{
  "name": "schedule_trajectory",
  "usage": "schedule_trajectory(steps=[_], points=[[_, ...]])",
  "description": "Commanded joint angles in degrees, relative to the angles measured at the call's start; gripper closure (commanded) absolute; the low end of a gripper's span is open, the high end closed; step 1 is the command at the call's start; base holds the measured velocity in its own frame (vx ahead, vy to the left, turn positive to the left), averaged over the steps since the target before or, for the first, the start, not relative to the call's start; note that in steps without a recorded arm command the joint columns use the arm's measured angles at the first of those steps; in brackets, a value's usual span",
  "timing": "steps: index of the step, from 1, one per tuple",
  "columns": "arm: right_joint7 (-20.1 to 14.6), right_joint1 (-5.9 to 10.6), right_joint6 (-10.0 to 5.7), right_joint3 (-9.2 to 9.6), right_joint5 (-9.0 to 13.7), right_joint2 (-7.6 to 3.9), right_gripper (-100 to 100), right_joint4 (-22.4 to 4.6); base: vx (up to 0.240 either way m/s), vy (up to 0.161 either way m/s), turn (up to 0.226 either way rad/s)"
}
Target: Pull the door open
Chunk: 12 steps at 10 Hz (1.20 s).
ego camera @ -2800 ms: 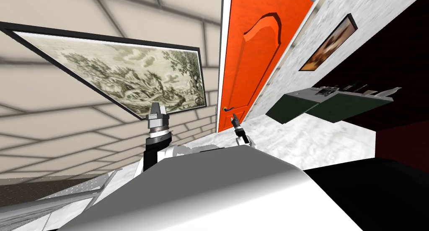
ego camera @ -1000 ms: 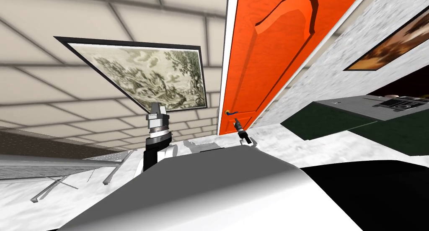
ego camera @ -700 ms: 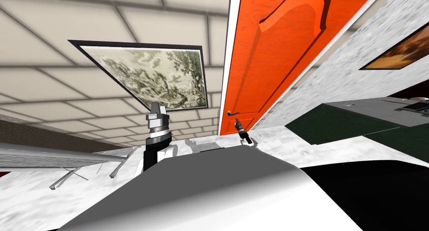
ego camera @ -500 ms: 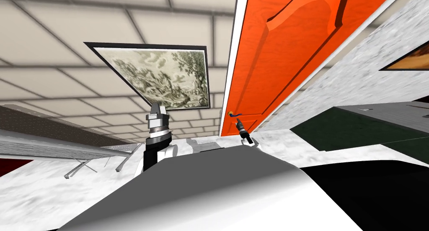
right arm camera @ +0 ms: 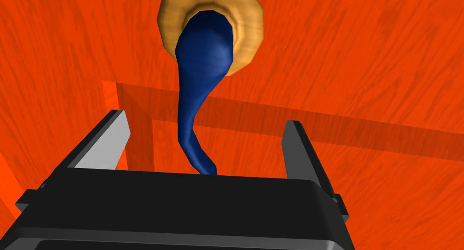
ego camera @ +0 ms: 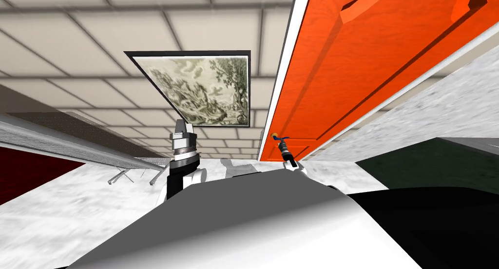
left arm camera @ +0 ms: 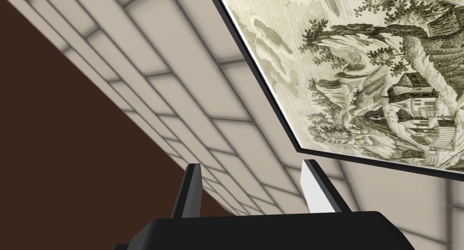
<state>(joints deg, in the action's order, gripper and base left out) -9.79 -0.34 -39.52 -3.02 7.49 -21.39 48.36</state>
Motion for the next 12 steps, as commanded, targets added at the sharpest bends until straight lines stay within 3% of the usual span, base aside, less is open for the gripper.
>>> schedule_trajectory(steps=[1, 2, 5, 7, 8, 12], points=[[0.56, 0.6, -0.48, -1.47, 0.6, 0.09, -100, -1.75, 0.068, -0.026, 0.173], [0.93, 0.99, -0.69, -2.98, 1.25, -0.01, -100, -3.08, 0.085, -0.035, 0.294], [1.3, 1.39, -0.9, -4.5, 1.9, -0.11, -100, -4.42, 0.041, -0.034, 0.163], [1.32, 1.25, -0.64, -4.37, 1.85, -0.07, -100, -3.99, 0.019, -0.016, 0.05], [1.32, 1.25, -0.64, -4.37, 1.85, -0.07, 100, -3.99, 0.0, 0.0, 0.0], [1.32, 1.25, -0.64, -4.37, 1.85, -0.07, 100, -3.99, -0.002, 0.001, -0.003]])
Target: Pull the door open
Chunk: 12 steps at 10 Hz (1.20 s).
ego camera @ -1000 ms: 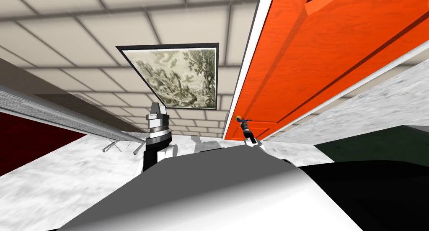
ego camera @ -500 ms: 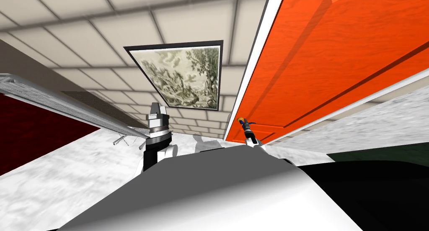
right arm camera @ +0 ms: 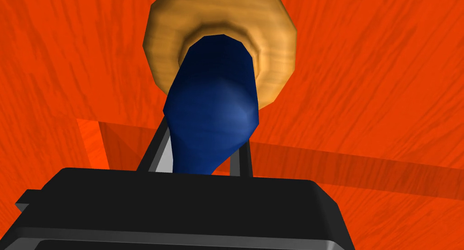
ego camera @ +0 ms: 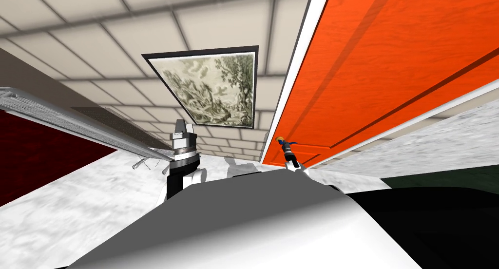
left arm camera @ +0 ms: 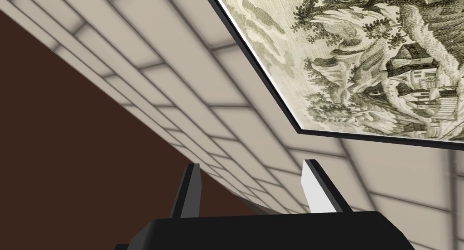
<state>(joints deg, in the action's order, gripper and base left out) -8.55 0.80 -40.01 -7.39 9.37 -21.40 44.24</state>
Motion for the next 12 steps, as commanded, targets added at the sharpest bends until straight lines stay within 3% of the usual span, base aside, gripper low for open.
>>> schedule_trajectory(steps=[1, 10, 11, 12], points=[[0.07, 0.11, -0.15, 0.0, -0.04, -0.06, 100, 0.13, 0.0, 0.0, 0.0], [-5.36, -3.18, -2.99, 5.4, -2.06, -3.54, 100, 2.23, -0.203, -0.046, 0.097], [-4.95, -3.0, -2.53, 5.07, -1.91, -3.21, 100, 2.07, -0.101, -0.018, 0.02], [-6.12, -4.04, -3.74, 6.09, -2.21, -4.02, 100, 2.28, -0.154, -0.053, 0.107]])
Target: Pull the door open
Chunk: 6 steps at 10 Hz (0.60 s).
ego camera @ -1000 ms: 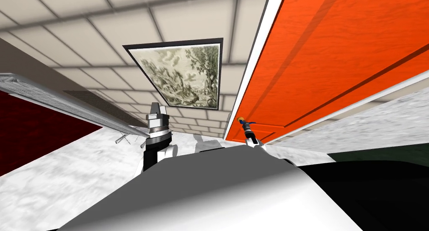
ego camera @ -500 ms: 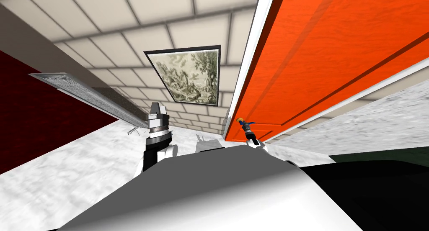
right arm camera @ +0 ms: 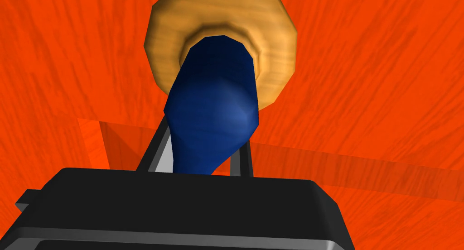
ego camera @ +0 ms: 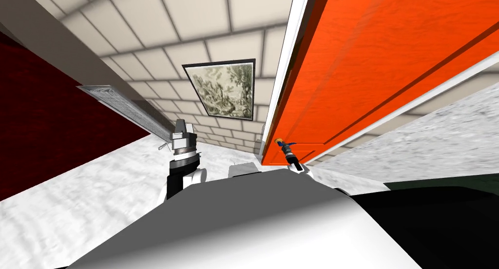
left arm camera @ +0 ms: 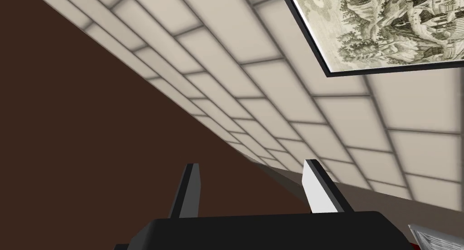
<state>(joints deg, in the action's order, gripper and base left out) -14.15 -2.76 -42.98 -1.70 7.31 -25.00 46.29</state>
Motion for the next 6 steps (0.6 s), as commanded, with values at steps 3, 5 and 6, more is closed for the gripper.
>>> schedule_trajectory(steps=[3, 5, 6], points=[[-2.38, -2.13, -2.99, 1.96, -0.61, -2.04, 100, 0.73, -0.222, -0.048, 0.126], [-4.0, -3.57, -4.9, 3.31, -1.02, -3.45, 100, 1.16, -0.263, -0.084, 0.14], [-4.78, -4.25, -5.82, 3.96, -1.21, -4.13, 100, 1.36, -0.219, -0.082, 0.125]])
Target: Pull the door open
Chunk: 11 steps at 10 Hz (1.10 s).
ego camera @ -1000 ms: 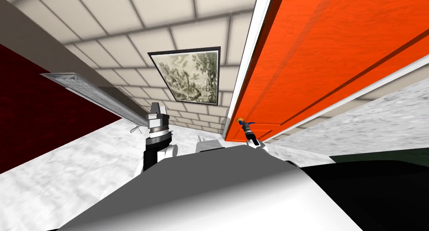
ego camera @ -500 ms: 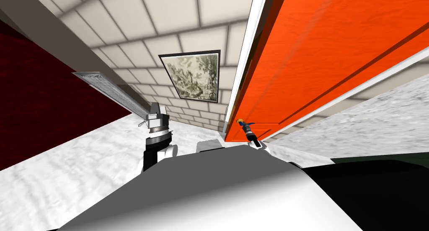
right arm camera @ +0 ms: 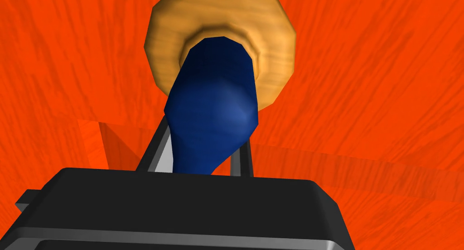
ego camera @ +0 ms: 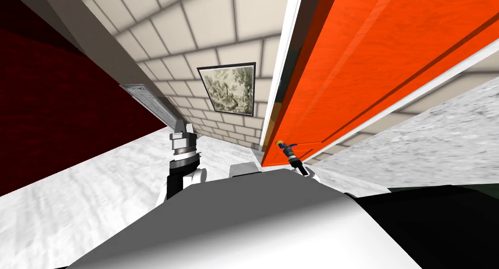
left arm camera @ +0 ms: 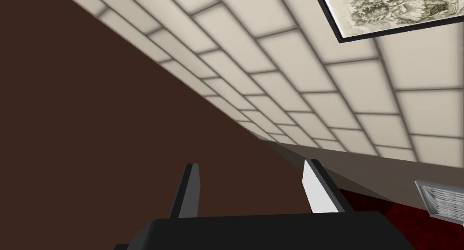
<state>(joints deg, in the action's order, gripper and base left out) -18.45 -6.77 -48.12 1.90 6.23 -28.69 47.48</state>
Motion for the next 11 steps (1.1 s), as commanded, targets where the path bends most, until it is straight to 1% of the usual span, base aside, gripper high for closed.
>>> schedule_trajectory(steps=[1, 2, 3, 8, 9, 11], points=[[-1.07, -0.76, -1.36, 0.84, -0.27, -0.95, 100, 0.33, -0.218, -0.07, 0.102], [-0.69, -0.67, -0.58, 0.59, -0.18, -0.55, 100, 0.39, -0.1, -0.027, 0.017], [-1.47, -1.61, -2.13, 1.2, -0.29, -1.19, 100, 0.07, -0.162, -0.056, 0.161], [-3.45, -3.98, -6.95, 2.53, -0.46, -3.48, 100, -0.84, -0.217, -0.081, 0.172], [-4.01, -4.64, -8.29, 2.9, -0.51, -4.11, 100, -1.09, -0.236, -0.074, 0.184], [-4.61, -5.36, -9.75, 3.31, -0.56, -4.8, 100, -1.37, -0.236, -0.088, 0.14]])
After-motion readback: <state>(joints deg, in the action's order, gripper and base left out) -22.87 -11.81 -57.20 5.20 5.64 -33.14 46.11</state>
